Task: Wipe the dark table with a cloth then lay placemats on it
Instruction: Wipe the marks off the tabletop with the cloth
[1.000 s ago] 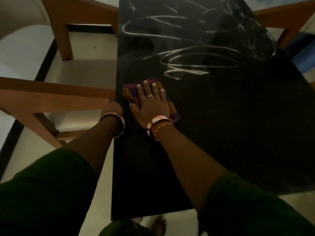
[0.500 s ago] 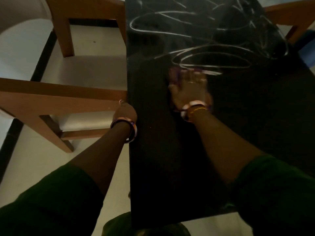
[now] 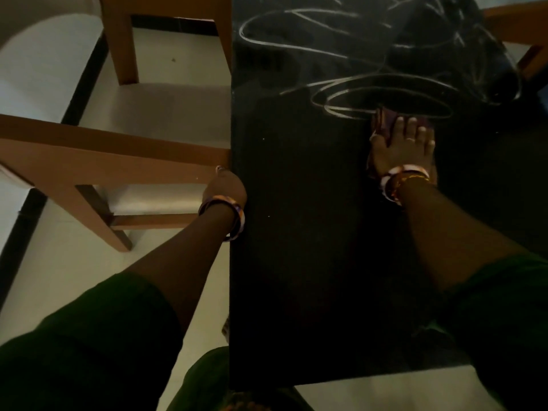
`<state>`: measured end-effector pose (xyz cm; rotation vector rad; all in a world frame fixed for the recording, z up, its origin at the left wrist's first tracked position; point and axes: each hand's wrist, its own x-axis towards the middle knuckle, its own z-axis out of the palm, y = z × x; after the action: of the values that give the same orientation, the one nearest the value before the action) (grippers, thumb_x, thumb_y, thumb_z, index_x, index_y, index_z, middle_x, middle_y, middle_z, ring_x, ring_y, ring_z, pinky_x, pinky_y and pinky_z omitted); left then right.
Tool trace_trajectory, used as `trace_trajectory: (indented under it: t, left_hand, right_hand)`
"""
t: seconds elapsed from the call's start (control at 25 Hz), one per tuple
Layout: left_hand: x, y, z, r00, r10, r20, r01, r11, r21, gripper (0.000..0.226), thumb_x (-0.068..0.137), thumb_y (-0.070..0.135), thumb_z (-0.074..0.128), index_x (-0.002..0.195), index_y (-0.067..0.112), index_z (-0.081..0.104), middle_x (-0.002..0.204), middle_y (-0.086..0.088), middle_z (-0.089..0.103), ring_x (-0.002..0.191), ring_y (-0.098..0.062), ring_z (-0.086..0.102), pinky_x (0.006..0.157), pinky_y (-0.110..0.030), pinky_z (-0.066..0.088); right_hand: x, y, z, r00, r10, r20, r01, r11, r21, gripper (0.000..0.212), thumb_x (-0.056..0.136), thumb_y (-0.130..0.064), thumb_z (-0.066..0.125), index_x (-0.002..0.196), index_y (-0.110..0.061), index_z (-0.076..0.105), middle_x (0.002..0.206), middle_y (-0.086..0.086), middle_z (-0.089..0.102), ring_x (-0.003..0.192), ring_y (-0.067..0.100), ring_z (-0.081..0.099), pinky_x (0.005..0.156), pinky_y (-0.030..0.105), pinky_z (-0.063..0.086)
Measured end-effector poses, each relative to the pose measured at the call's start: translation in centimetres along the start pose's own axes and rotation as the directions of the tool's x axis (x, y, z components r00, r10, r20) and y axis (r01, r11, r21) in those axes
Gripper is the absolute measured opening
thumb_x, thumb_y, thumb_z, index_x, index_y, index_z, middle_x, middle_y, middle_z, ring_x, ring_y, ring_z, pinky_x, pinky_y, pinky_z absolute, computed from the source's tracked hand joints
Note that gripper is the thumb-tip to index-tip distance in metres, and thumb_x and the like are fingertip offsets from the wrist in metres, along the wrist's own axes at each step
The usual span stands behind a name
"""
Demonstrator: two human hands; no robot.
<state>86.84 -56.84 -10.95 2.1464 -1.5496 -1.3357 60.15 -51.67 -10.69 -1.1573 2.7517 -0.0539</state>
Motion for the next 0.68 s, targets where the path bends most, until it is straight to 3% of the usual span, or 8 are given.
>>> trace_trajectory:
  t: [0.04, 0.12, 0.24, 0.32, 0.4, 0.56, 0.64, 0.68]
  left_hand:
    - [0.1, 0.1, 0.0, 1.0, 0.004, 0.016, -0.004, 1.0, 0.023, 0.044, 0.103, 0.018, 0.013, 0.143, 0.003, 0.025, 0.1, -0.017, 0.054, 0.084, -0.021, 0.051, 0.072, -0.022, 0.036]
    - [0.4, 0.0, 0.1, 0.999, 0.041, 0.021, -0.043, 0.993, 0.109, 0.044, 0.103, 0.014, 0.016, 0.144, 0.001, 0.022, 0.121, -0.022, 0.053, 0.099, -0.027, 0.053, 0.079, -0.027, 0.038]
    - [0.7, -0.3, 0.2, 0.996, 0.09, 0.023, -0.092, 0.981, 0.169, 0.044, 0.102, 0.014, 0.02, 0.143, -0.002, 0.023, 0.137, -0.023, 0.044, 0.119, -0.035, 0.048, 0.095, -0.039, 0.036]
    - [0.7, -0.4, 0.2, 0.997, 0.072, 0.015, -0.073, 0.985, 0.155, 0.045, 0.103, 0.018, 0.015, 0.142, -0.001, 0.026, 0.137, -0.024, 0.044, 0.122, -0.036, 0.046, 0.097, -0.04, 0.036]
    - [0.3, -0.3, -0.1, 0.999, 0.043, 0.003, -0.043, 0.985, 0.17, 0.045, 0.103, 0.016, 0.013, 0.143, 0.0, 0.026, 0.137, -0.024, 0.043, 0.123, -0.035, 0.045, 0.098, -0.038, 0.036]
    - [0.0, -0.3, 0.0, 0.998, 0.065, -0.026, -0.06, 0.984, 0.169, 0.042, 0.1, 0.006, 0.026, 0.139, -0.009, 0.026, 0.137, -0.027, 0.041, 0.126, -0.038, 0.042, 0.101, -0.038, 0.034]
    - [0.3, -0.4, 0.2, 0.998, 0.061, -0.008, -0.059, 0.987, 0.15, 0.044, 0.101, 0.008, 0.021, 0.143, -0.006, 0.018, 0.132, -0.024, 0.047, 0.115, -0.033, 0.051, 0.09, -0.031, 0.04]
    - [0.3, -0.4, 0.2, 0.999, 0.044, -0.001, -0.044, 0.991, 0.126, 0.044, 0.102, 0.01, 0.019, 0.143, -0.004, 0.019, 0.13, -0.023, 0.049, 0.108, -0.03, 0.053, 0.085, -0.029, 0.04]
  right_hand:
    - [-0.3, -1.6, 0.2, 0.999, -0.042, -0.024, 0.042, 0.999, -0.012, 0.066, 0.098, -0.048, 0.022, 0.152, -0.012, 0.01, 0.159, 0.012, 0.005, 0.146, 0.029, 0.001, 0.118, 0.046, -0.001]
    - [-2.0, -6.8, 1.5, 0.97, -0.239, -0.054, 0.238, 0.971, -0.024, 0.067, 0.096, -0.051, 0.025, 0.152, -0.014, 0.013, 0.159, 0.011, 0.008, 0.146, 0.027, 0.004, 0.118, 0.046, -0.002]
    - [-6.1, -15.6, 3.8, 0.861, -0.508, 0.025, 0.508, 0.861, 0.014, 0.069, 0.095, -0.052, 0.03, 0.151, -0.017, 0.012, 0.159, 0.008, 0.006, 0.146, 0.026, 0.002, 0.117, 0.042, -0.005]
    - [-6.5, -17.1, 3.8, 0.807, -0.587, 0.064, 0.588, 0.809, 0.006, 0.068, 0.096, -0.054, 0.028, 0.152, -0.019, 0.01, 0.16, 0.005, 0.004, 0.147, 0.024, 0.0, 0.116, 0.041, -0.005]
    - [-3.9, -13.8, 3.0, 0.85, -0.527, 0.012, 0.528, 0.849, -0.018, 0.068, 0.095, -0.055, 0.027, 0.151, -0.02, 0.012, 0.16, 0.004, 0.006, 0.146, 0.024, 0.002, 0.117, 0.041, -0.002]
    - [0.7, -3.3, 0.7, 0.989, -0.145, -0.02, 0.144, 0.989, -0.016, 0.067, 0.097, -0.051, 0.024, 0.152, -0.014, 0.012, 0.159, 0.008, 0.006, 0.146, 0.028, 0.002, 0.118, 0.045, 0.0]
    - [1.3, -2.7, 0.6, 0.999, -0.037, -0.022, 0.036, 0.999, -0.032, 0.067, 0.098, -0.048, 0.023, 0.152, -0.011, 0.011, 0.159, 0.013, 0.006, 0.146, 0.03, 0.002, 0.118, 0.046, 0.0]
    - [1.1, -4.0, 1.0, 0.997, -0.066, -0.041, 0.064, 0.997, -0.051, 0.067, 0.098, -0.048, 0.022, 0.151, -0.01, 0.011, 0.158, 0.014, 0.007, 0.146, 0.03, 0.003, 0.118, 0.046, 0.0]
